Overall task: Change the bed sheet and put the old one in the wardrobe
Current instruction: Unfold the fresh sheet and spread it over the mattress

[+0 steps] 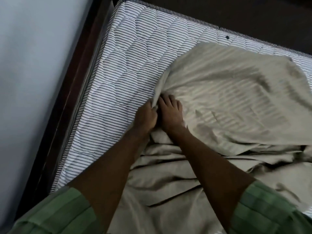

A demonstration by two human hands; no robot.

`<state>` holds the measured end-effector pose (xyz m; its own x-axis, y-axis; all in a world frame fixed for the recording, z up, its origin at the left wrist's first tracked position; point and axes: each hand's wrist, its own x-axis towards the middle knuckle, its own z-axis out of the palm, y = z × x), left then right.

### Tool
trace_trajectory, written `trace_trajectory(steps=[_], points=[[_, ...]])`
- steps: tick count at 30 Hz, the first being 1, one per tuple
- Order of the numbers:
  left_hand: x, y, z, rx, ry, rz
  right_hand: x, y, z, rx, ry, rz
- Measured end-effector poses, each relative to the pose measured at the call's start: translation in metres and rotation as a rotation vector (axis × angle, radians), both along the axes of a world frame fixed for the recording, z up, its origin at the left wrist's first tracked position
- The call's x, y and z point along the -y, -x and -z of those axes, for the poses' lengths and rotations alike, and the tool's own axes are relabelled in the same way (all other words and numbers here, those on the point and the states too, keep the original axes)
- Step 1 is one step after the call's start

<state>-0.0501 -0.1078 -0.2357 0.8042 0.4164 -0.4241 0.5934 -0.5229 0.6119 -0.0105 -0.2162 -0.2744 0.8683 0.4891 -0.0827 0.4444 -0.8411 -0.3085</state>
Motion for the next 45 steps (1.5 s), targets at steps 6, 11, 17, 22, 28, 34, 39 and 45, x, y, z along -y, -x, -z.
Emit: trace_trajectory(steps=[6,11,17,22,28,34,39,45], points=[[0.016,0.003,0.009,-0.177,0.263,-0.163,0.037,-0.004,-0.002,0.046,0.180,-0.151],[0.043,0.005,0.039,-0.379,0.569,0.051,0.081,-0.006,-0.042,-0.646,0.602,0.063],[0.066,0.008,-0.006,-0.093,0.205,0.152,0.118,-0.037,-0.074,-1.019,0.014,0.610],[0.033,-0.009,-0.011,0.195,0.257,-0.105,0.071,-0.074,-0.057,-0.505,-0.090,0.874],[-0.012,-0.002,-0.015,0.325,0.090,-0.158,0.061,-0.082,-0.023,-0.589,-0.151,1.044],[-0.070,0.006,-0.021,0.235,-0.362,0.168,0.050,-0.096,-0.021,-0.602,-0.114,1.012],[-0.117,-0.004,-0.019,0.188,-0.693,0.337,-0.035,-0.143,-0.042,-0.473,-0.635,0.782],[-0.168,-0.014,-0.019,-0.010,-0.913,0.268,-0.109,-0.175,-0.071,-0.812,-1.069,0.454]])
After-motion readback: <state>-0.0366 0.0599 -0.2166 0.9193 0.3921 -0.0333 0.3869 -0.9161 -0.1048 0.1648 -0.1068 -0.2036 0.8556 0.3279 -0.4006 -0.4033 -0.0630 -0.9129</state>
